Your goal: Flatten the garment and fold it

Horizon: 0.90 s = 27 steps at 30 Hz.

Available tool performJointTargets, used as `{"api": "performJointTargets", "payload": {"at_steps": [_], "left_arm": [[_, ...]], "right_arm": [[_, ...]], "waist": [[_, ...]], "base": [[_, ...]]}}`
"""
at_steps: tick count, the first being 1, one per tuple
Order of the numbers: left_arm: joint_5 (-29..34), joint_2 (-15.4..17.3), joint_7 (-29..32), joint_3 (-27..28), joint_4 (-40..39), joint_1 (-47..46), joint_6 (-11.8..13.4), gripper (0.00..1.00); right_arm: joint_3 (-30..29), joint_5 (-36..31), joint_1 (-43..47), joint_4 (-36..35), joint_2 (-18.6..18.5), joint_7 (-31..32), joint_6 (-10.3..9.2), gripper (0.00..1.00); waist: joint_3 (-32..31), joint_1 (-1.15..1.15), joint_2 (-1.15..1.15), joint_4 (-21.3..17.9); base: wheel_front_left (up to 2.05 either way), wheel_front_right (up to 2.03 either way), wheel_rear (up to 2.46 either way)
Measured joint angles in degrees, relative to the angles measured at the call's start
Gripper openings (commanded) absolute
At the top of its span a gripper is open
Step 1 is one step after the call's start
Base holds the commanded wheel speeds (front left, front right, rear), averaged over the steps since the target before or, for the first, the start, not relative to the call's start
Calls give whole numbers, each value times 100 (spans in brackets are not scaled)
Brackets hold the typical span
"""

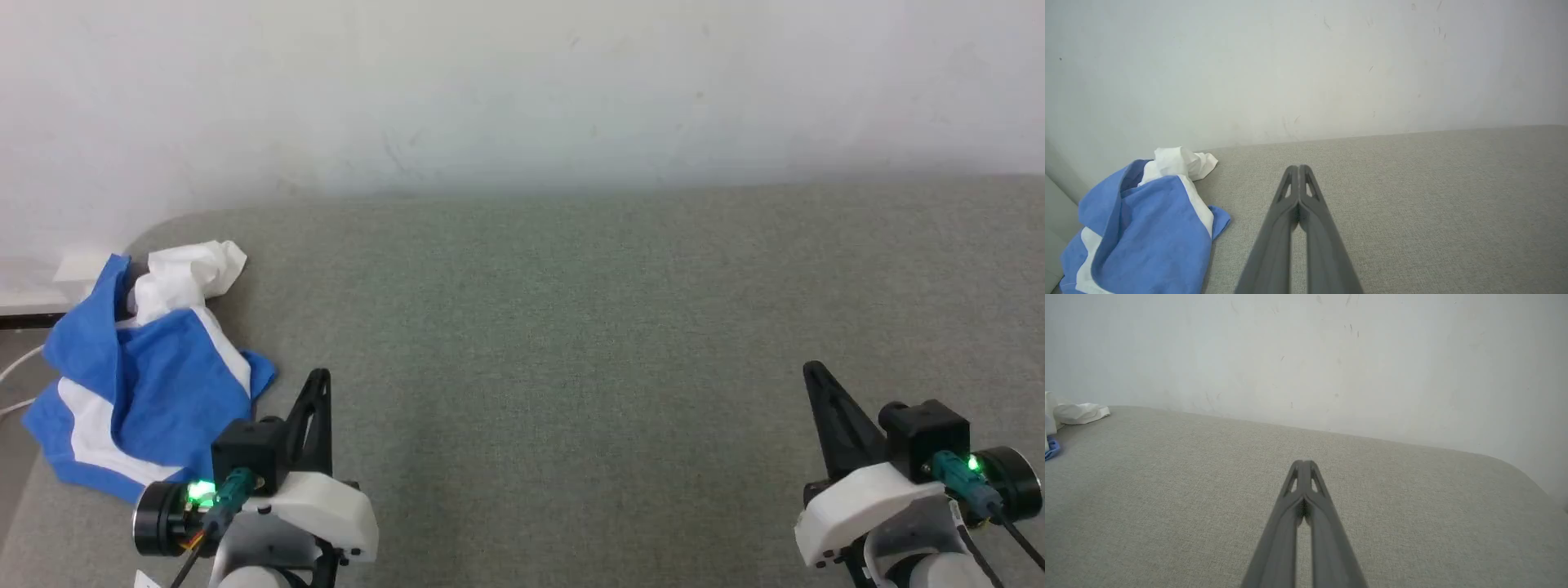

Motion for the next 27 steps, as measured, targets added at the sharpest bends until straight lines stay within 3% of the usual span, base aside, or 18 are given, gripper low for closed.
{"api": "performJointTargets", "payload": {"at_steps": [12, 13, 27], "left_arm": [[0, 0, 0, 0, 0, 0, 0, 0], [0, 0, 0, 0, 0, 0, 0, 100], [-21, 1, -82, -60, 122, -5, 44, 100]], "right_arm": [[0, 0, 0, 0, 0, 0, 0, 0], [0, 0, 0, -1, 0, 0, 0, 100], [1, 20, 5, 52, -3, -60, 1, 100]], "waist": [[0, 0, 0, 0], [0, 0, 0, 0], [4, 0, 0, 58]], "base": [[0, 0, 0], [0, 0, 0], [0, 0, 0]]}}
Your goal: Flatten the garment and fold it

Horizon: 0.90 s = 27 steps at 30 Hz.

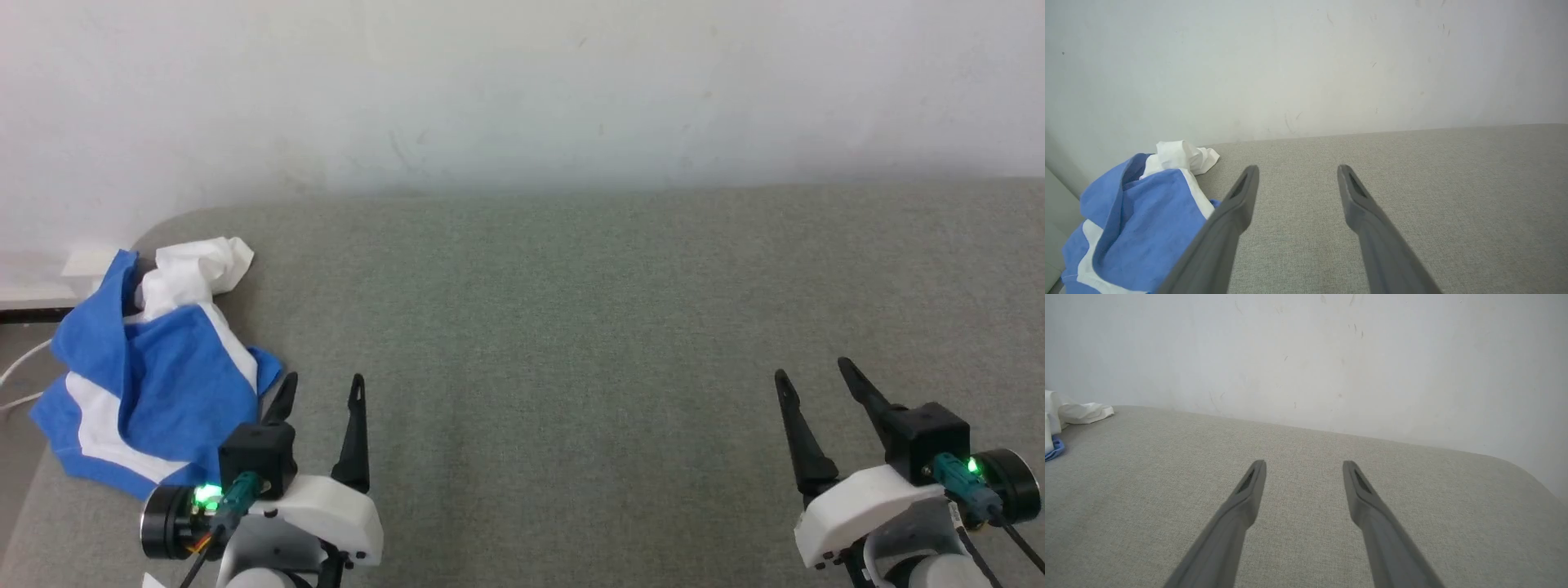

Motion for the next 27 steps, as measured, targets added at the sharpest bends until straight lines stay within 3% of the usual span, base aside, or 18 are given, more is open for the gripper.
{"api": "performJointTargets", "payload": {"at_steps": [27], "left_arm": [[-207, 32, -325, -67, 274, -70, 256, 100]], "right_arm": [[100, 125, -74, 187, 1, -205, 0, 100]], "waist": [[15, 0, 0, 814]], "base": [[0, 0, 0]]}}
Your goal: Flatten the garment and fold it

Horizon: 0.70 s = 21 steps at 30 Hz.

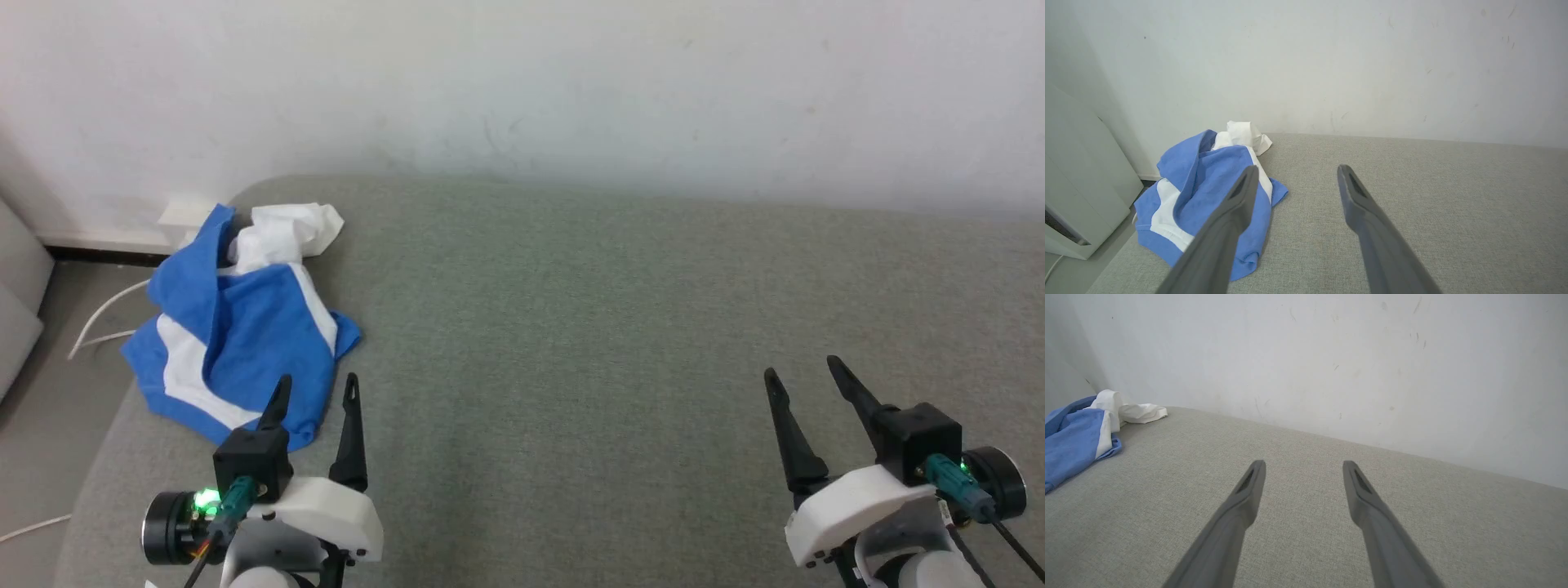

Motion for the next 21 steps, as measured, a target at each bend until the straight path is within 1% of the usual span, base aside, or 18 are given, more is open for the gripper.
{"api": "performJointTargets", "payload": {"at_steps": [21], "left_arm": [[-154, 38, -249, -9, 186, -49, 204, 100]], "right_arm": [[82, 108, -113, 123, 1, -142, 0, 100]], "waist": [[29, 0, 0, 686]], "base": [[0, 0, 0]]}}
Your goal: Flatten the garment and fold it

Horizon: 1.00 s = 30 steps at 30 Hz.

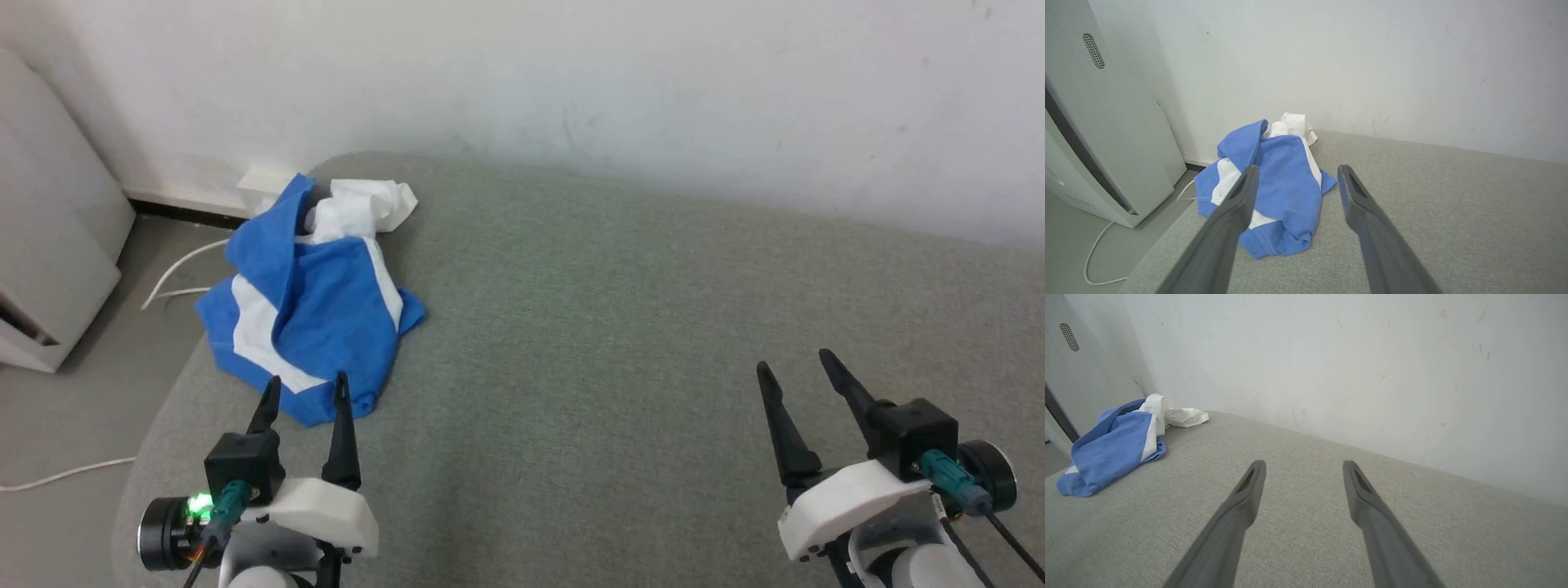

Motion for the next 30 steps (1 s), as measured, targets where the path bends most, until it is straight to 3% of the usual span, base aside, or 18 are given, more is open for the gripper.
{"api": "performJointTargets", "payload": {"at_steps": [30], "left_arm": [[-288, 44, -354, -54, 322, -86, 196, 100]], "right_arm": [[116, 156, -113, 120, 1, -197, 0, 100]], "waist": [[21, 0, 0, 843]], "base": [[0, 0, 0]]}}
